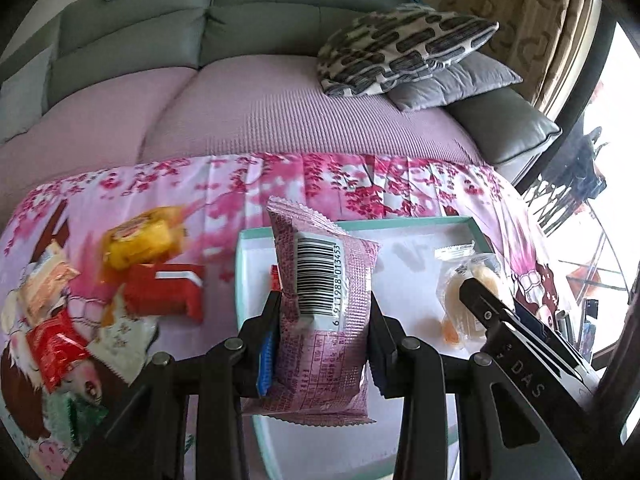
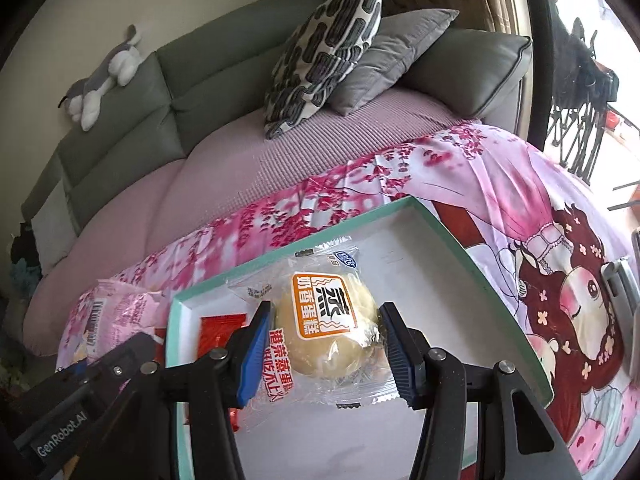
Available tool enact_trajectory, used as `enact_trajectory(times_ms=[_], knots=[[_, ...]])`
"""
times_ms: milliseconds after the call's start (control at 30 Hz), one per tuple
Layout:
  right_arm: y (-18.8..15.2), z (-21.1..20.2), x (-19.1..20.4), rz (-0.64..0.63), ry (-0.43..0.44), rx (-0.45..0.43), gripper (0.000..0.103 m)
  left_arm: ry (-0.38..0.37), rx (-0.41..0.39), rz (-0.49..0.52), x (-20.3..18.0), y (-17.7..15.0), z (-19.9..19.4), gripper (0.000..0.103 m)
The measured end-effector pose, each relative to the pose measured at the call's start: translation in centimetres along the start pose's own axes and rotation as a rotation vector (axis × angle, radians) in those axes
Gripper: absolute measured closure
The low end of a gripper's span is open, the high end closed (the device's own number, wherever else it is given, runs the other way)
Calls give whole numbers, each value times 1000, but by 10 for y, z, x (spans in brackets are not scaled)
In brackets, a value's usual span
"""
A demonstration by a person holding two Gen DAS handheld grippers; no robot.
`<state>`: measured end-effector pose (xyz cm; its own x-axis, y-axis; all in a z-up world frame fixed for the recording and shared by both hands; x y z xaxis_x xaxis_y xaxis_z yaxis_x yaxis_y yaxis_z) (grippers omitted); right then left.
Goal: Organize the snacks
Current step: 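Carry the pink wafer pack and bread bun into the tray and release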
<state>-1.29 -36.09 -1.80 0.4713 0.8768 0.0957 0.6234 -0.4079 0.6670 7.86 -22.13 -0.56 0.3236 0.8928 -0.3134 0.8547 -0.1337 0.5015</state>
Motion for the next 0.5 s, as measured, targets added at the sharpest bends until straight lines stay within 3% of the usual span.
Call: enact_trajectory(times_ms=[167, 500], knots=[[3, 6, -6, -9, -32, -50, 47, -9, 18, -4, -2, 1, 19, 64], [3, 11, -3, -47, -55, -56, 47, 0, 52, -15, 4, 1, 48, 64]])
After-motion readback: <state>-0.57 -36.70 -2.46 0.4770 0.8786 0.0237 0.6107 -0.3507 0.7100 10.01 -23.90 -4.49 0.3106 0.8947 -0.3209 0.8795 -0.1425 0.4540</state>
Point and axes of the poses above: each gripper's, at about its wrist camera, not at the fingertips, and z roughly the way its jaws point, x to its left, y to its top, the point moved 5 cm from there along z, roughly the way its jaws point, and after that the axes turned 14 degrees about -z, right-handed, at the moved point
